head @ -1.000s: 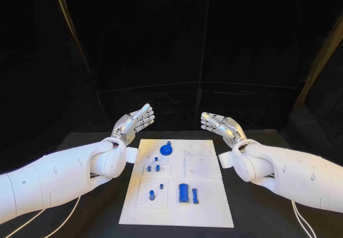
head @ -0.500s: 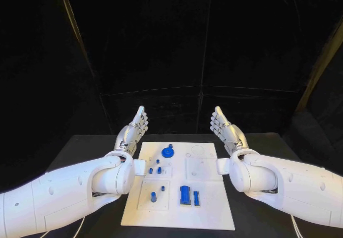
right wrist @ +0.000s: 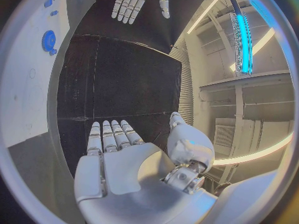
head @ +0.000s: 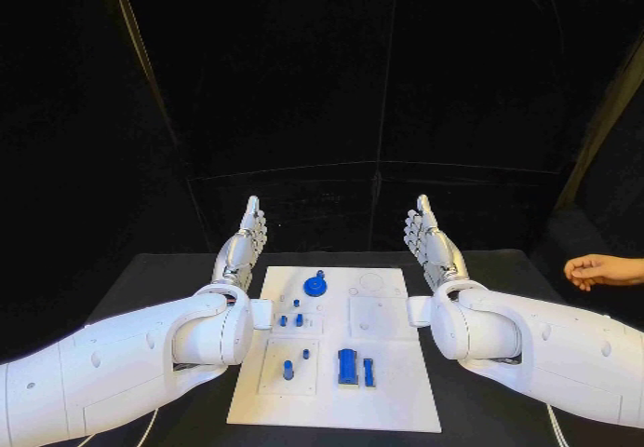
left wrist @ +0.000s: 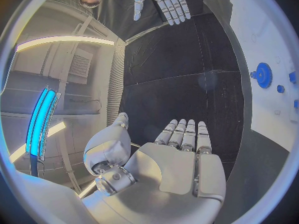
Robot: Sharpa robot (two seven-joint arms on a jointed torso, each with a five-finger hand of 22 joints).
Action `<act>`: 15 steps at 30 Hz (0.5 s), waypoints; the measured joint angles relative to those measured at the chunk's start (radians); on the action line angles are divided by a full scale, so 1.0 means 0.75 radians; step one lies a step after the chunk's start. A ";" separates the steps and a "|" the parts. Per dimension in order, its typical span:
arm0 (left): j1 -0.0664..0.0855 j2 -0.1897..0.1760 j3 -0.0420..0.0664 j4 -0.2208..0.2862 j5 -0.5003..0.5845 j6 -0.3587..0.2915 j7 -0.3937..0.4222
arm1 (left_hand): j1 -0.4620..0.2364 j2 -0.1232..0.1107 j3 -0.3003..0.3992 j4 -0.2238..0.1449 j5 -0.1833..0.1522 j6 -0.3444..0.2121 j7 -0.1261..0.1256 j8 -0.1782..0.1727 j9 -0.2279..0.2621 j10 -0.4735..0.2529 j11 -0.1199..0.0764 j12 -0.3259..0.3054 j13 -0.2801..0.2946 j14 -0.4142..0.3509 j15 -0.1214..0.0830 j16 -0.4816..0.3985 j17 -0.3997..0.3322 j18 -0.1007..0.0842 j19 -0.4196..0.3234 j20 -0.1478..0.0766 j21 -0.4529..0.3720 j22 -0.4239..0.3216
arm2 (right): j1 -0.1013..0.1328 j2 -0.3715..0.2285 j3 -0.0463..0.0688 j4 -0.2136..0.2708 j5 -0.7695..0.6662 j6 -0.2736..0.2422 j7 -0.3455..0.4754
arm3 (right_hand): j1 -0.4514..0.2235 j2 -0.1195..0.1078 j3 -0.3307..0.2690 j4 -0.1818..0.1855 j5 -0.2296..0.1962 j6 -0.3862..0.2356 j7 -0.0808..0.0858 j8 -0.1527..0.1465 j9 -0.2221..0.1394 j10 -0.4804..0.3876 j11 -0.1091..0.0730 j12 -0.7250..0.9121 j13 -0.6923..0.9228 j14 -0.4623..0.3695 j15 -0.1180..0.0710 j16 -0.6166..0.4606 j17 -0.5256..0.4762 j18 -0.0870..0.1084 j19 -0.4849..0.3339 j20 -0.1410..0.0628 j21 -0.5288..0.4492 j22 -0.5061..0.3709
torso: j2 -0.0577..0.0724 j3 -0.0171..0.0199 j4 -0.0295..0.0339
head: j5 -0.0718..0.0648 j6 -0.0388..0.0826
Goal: Assemble the parts on the task board
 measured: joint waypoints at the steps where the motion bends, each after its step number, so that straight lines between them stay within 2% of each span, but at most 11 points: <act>1: 0.000 0.000 0.000 0.000 0.000 -0.002 0.000 | -0.012 0.000 0.000 0.000 0.000 -0.008 0.001 0.000 0.000 -0.008 -0.001 0.000 0.000 -0.008 0.001 0.000 0.000 0.000 -0.006 -0.001 0.000 -0.001 | 0.000 0.000 0.000 0.000 0.001 -0.001 0.000 | -0.011 0.000 0.000 0.000 0.000 -0.008 0.000 0.000 0.000 -0.009 0.001 0.000 0.000 -0.010 0.001 0.000 0.000 0.000 -0.008 0.001 0.000 -0.004 | 0.000 0.0000 0.0001 | 0.000 0.000; 4: 0.000 0.000 0.000 0.000 -0.001 -0.006 -0.001 | -0.042 0.000 0.000 0.000 0.000 -0.027 -0.003 0.000 0.000 -0.031 -0.001 -0.004 0.000 -0.028 -0.001 0.000 0.000 0.000 -0.021 -0.003 0.000 -0.004 | 0.000 0.000 0.000 0.000 0.003 -0.003 0.001 | -0.046 0.000 0.000 0.000 0.000 -0.028 0.000 0.000 -0.001 -0.031 -0.002 0.000 0.000 -0.033 0.000 0.000 0.000 -0.002 -0.026 -0.001 0.000 -0.011 | 0.000 0.0000 0.0000 | 0.000 0.000; 5: 0.000 0.000 0.000 0.000 -0.001 -0.007 -0.001 | -0.052 0.000 0.000 0.000 0.000 -0.034 -0.001 0.000 0.000 -0.036 0.000 -0.005 0.000 -0.033 0.001 0.000 0.000 0.000 -0.028 -0.003 0.000 -0.004 | 0.000 0.000 0.000 0.000 0.004 -0.003 0.001 | -0.058 0.000 0.000 0.000 0.000 -0.035 0.001 0.000 -0.001 -0.040 0.001 0.000 0.000 -0.042 0.000 0.000 0.000 -0.021 -0.033 -0.001 0.000 -0.013 | 0.000 0.0001 0.0001 | 0.000 0.000; 7: 0.000 0.000 0.000 0.000 -0.001 -0.009 -0.002 | -0.069 0.000 0.000 0.000 0.000 -0.048 -0.001 0.000 0.000 -0.047 -0.004 -0.005 0.000 -0.044 -0.001 0.000 0.000 -0.002 -0.047 -0.005 0.000 -0.005 | 0.000 0.000 0.000 0.000 0.004 -0.005 0.002 | -0.077 -0.001 0.000 0.000 0.000 -0.048 -0.001 0.000 -0.001 -0.056 0.001 0.000 0.000 -0.051 0.000 0.000 0.000 -0.021 -0.043 0.000 0.000 -0.016 | 0.000 0.0001 0.0001 | 0.000 0.000; 9: 0.000 0.000 0.000 0.000 -0.002 -0.011 -0.002 | -0.083 0.002 0.000 0.000 0.000 -0.059 -0.001 0.000 0.000 -0.059 -0.001 -0.005 0.000 -0.054 0.002 0.000 0.000 -0.021 -0.080 -0.006 0.000 -0.007 | 0.000 0.000 0.000 0.000 0.005 -0.005 0.002 | -0.094 -0.002 0.000 0.000 0.000 -0.057 -0.001 0.000 -0.001 -0.071 0.001 0.000 0.000 -0.068 -0.002 0.000 0.000 -0.021 -0.053 -0.001 0.000 -0.018 | 0.000 0.0000 0.0001 | 0.000 0.000; 10: 0.000 0.000 0.000 0.000 -0.002 -0.011 -0.002 | -0.091 0.003 0.000 0.000 0.000 -0.065 0.001 0.000 0.000 -0.066 -0.002 -0.005 0.000 -0.059 -0.003 0.000 0.000 -0.021 -0.091 -0.005 0.000 -0.007 | 0.000 0.000 0.000 0.000 0.006 -0.006 0.002 | -0.105 -0.002 0.000 0.000 0.000 -0.064 -0.002 0.000 -0.001 -0.077 0.000 0.000 0.000 -0.072 0.001 0.000 0.000 -0.021 -0.061 -0.001 0.000 -0.018 | 0.000 0.0000 0.0001 | 0.000 0.000; 11: 0.000 0.000 0.000 0.000 -0.002 -0.012 -0.003 | -0.097 -0.003 0.000 0.000 0.000 -0.067 -0.001 0.000 0.000 -0.074 -0.001 -0.005 0.000 -0.066 0.000 0.000 0.000 -0.021 -0.102 -0.005 0.000 -0.007 | 0.000 0.000 0.000 0.000 0.006 -0.006 0.002 | -0.147 -0.002 0.000 0.000 0.000 -0.091 -0.001 0.000 -0.001 -0.106 0.000 0.000 0.000 -0.102 0.002 0.000 0.000 -0.021 -0.137 -0.001 0.000 -0.021 | 0.000 0.0000 0.0001 | 0.000 0.000; 12: 0.000 0.000 0.000 0.000 -0.002 -0.012 -0.003 | -0.104 -0.003 0.000 0.000 0.000 -0.071 0.000 0.000 0.000 -0.073 -0.001 -0.005 0.000 -0.078 0.001 0.000 0.000 -0.021 -0.110 -0.006 0.000 -0.008 | 0.000 0.000 0.000 0.000 0.006 -0.006 0.003 | -0.176 -0.001 0.000 0.000 0.000 -0.156 -0.001 0.000 -0.001 -0.158 0.000 0.000 0.000 -0.176 0.001 0.000 0.000 -0.021 -0.167 -0.001 0.000 -0.022 | 0.000 0.0001 0.0001 | 0.000 0.000; 13: 0.000 0.000 0.000 0.000 -0.002 -0.013 -0.003 | -0.109 0.003 0.000 0.000 0.000 -0.082 -0.001 0.000 0.000 -0.079 -0.001 -0.005 0.000 -0.091 0.000 0.000 0.000 -0.021 -0.117 -0.007 0.000 -0.008 | 0.000 0.000 0.000 0.000 0.007 -0.007 0.003 | -0.202 -0.001 0.000 0.000 0.000 -0.185 -0.001 0.000 -0.001 -0.206 0.000 0.000 0.000 -0.205 0.000 0.000 0.000 -0.021 -0.179 -0.002 0.000 -0.022 | 0.000 0.0000 0.0000 | 0.000 0.000; 15: 0.000 0.000 0.000 0.000 -0.002 -0.013 -0.003 | -0.122 -0.003 0.000 0.000 0.000 -0.120 0.000 0.000 0.000 -0.119 0.000 -0.005 0.000 -0.127 0.000 0.000 0.000 -0.021 -0.125 -0.006 0.000 -0.008 | 0.000 0.000 0.000 0.000 0.007 -0.007 0.003 | -0.291 -0.001 0.000 0.000 0.000 -0.196 -0.001 0.000 -0.001 -0.224 0.000 0.000 0.000 -0.219 0.000 0.000 0.000 -0.021 -0.182 -0.002 0.000 -0.022 | 0.000 0.0000 0.0001 | 0.000 0.000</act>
